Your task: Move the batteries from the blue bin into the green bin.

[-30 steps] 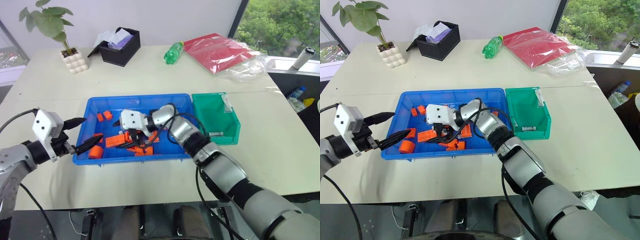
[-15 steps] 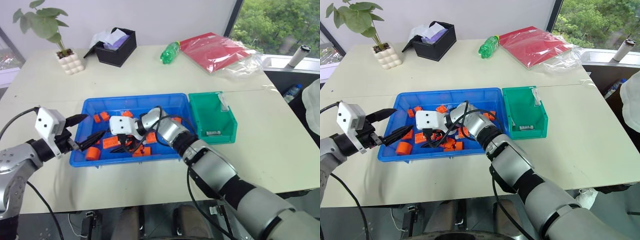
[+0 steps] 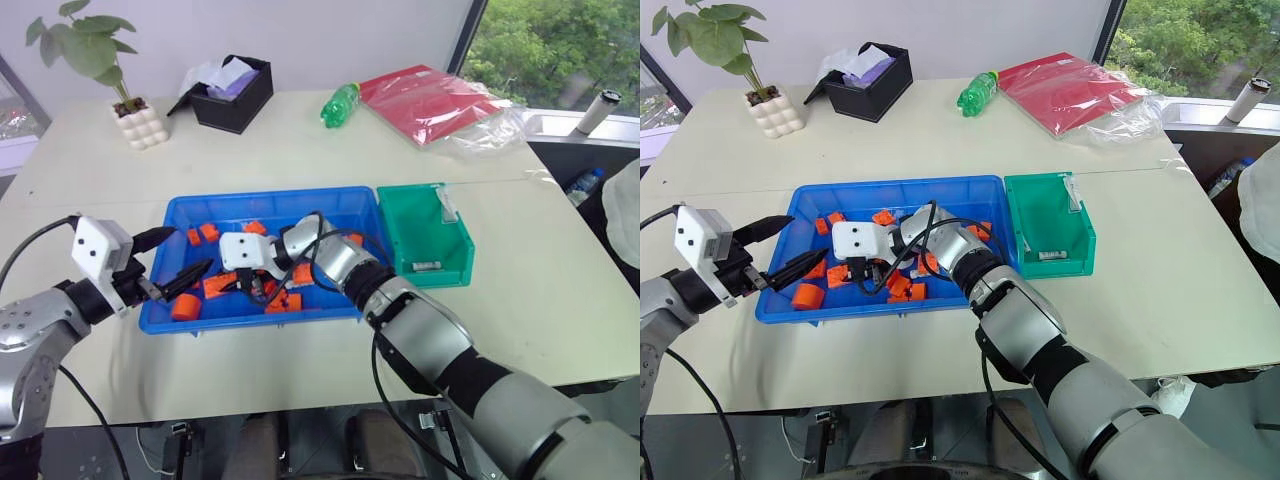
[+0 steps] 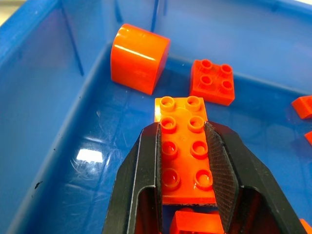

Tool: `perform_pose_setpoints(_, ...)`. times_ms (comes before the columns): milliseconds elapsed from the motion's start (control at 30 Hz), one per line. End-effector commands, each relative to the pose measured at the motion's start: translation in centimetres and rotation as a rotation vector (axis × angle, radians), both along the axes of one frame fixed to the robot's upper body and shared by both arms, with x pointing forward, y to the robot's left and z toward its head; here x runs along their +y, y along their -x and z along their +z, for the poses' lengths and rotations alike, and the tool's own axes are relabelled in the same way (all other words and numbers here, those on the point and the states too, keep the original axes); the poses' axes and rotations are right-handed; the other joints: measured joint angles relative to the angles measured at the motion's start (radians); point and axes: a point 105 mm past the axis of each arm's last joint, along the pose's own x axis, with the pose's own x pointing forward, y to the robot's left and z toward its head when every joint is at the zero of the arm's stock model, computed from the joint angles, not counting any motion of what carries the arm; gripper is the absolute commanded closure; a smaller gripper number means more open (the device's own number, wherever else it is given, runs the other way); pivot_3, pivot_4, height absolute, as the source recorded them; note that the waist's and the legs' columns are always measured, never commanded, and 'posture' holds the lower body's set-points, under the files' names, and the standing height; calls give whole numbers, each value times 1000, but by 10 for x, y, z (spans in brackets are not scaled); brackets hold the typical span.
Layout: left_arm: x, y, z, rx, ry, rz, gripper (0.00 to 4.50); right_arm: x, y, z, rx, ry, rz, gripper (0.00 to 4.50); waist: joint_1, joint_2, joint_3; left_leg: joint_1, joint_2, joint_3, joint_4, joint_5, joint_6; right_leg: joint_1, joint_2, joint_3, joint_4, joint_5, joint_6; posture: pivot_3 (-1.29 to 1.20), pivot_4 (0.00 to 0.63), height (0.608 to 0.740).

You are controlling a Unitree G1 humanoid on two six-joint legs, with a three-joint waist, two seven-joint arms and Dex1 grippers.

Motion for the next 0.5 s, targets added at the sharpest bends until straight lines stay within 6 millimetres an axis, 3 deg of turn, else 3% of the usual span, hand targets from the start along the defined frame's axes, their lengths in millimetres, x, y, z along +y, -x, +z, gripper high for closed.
perform_pose_setpoints(33, 0, 0, 8, -49, -16, 3, 0, 20, 8, 40, -63, -117, 70, 3760, 0, 0, 0, 0, 0, 0, 0, 0, 0, 0, 0, 0, 0, 0, 0, 0, 150, 740)
perform_pose_setpoints(233, -3, -2, 8, -55, -11, -4, 0, 33, 9, 61, -121, -186, 64, 3760, 0, 0, 0, 0, 0, 0, 0, 0, 0, 0, 0, 0, 0, 0, 0, 0, 150, 740)
perform_pose_setpoints(500, -6, -1, 9, -65, -10, -2, 0, 43, 2, 48, -220, -185, -22, 3760, 0, 0, 0, 0, 0, 0, 0, 0, -1, 0, 0, 0, 0, 0, 0, 0, 150, 740)
